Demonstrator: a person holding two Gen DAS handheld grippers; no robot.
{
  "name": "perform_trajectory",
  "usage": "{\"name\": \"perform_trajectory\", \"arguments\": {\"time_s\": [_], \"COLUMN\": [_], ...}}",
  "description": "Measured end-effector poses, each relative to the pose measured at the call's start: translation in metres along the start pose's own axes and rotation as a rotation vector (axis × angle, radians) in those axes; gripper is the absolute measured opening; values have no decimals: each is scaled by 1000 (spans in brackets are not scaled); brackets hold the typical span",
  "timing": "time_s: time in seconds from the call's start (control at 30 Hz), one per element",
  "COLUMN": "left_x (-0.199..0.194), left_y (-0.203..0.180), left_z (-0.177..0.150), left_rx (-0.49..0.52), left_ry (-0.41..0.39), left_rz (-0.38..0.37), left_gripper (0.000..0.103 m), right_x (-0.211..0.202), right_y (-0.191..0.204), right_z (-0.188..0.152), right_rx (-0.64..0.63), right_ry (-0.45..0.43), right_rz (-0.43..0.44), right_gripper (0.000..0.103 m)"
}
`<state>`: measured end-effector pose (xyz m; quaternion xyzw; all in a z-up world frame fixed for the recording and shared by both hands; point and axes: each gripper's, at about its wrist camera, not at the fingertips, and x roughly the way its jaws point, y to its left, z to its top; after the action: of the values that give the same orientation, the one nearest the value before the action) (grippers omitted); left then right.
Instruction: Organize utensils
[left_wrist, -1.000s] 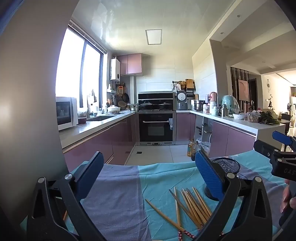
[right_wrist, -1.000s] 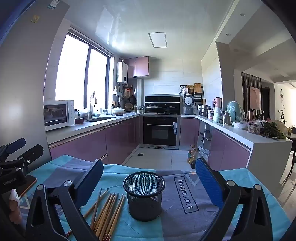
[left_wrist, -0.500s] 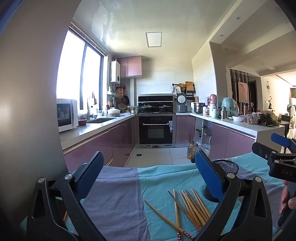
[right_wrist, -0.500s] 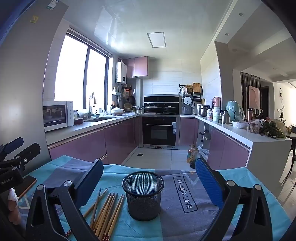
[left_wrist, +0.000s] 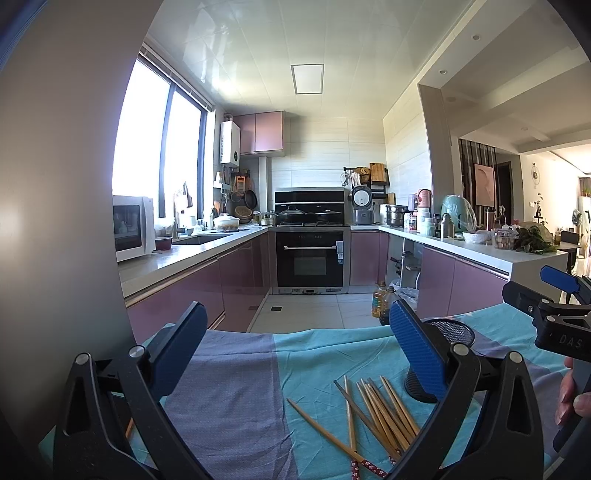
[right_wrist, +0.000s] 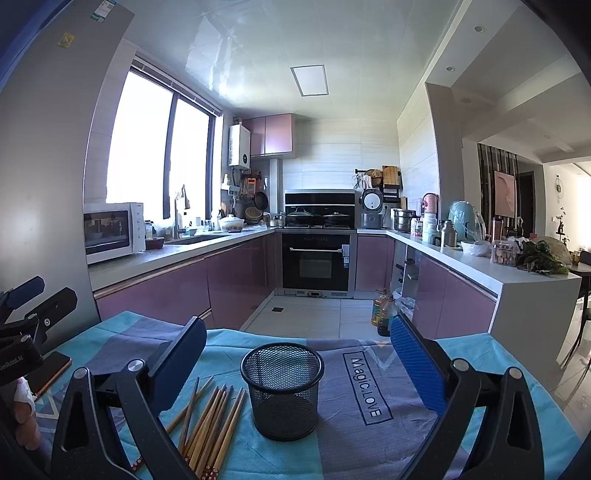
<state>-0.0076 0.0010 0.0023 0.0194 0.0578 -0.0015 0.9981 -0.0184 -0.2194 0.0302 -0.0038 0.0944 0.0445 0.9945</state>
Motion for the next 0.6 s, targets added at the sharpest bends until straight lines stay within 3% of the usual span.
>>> {"name": "perform_trajectory", "arguments": {"time_s": [0.6], "left_x": [0], "left_y": [0], "left_z": [0], "left_rx": [-2], "left_ry": [0], "left_rz": [0], "left_gripper": [97], "right_x": [2], "right_y": [0], "right_z": [-1], "right_rx": [2], "right_ry": [4], "right_rz": [-2], "right_gripper": [96]}}
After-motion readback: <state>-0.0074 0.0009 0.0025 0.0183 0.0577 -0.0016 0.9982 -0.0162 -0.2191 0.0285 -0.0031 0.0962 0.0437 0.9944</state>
